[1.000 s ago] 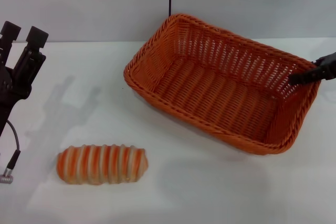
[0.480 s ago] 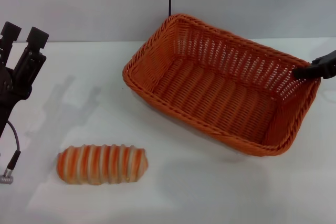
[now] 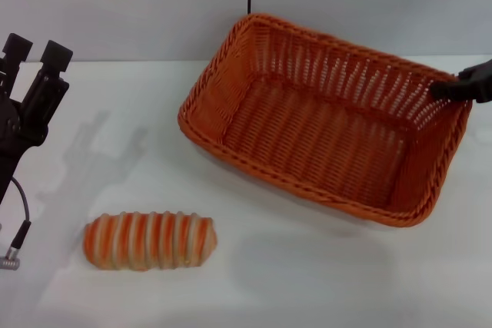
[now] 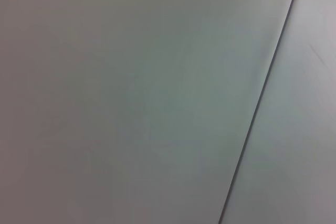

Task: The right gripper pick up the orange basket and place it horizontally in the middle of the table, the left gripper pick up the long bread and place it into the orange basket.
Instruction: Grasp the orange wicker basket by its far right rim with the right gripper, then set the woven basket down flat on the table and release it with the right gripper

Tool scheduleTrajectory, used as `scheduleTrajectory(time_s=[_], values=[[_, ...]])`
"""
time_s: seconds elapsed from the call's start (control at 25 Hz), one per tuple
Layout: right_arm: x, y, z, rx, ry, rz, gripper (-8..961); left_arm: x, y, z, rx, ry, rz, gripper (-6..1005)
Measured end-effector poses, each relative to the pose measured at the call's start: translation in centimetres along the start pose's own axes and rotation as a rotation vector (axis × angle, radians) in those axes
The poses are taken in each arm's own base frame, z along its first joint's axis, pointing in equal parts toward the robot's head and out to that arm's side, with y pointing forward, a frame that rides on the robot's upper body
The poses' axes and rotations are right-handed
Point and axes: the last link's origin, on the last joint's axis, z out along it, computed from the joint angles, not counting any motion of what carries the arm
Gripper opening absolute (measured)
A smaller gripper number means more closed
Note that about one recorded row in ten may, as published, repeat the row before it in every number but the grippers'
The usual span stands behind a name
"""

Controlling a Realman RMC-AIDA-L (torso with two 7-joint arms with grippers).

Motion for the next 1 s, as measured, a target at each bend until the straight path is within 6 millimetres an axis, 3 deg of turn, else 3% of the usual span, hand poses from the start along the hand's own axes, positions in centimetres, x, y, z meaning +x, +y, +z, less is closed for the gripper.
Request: scheduleTrajectory(time_s=[0.4,0.64,1.0], values=[[-1.2,2.0,-3.8,-0.097,-0.206,-0.150,187,0.0,0.1,0.0,0.005,0.008,-0.006,820],[-2.2,2.9,-5.9,-0.122,-0.242,-0.234,182,0.0,0.0,0.3,-0.003,0.009,-0.006,818],[-2.6,3.9,-7.4,-0.185,-0.231,-0.331,181,0.0,0.0,0.3,-0.001,0.011,-0.005,816]])
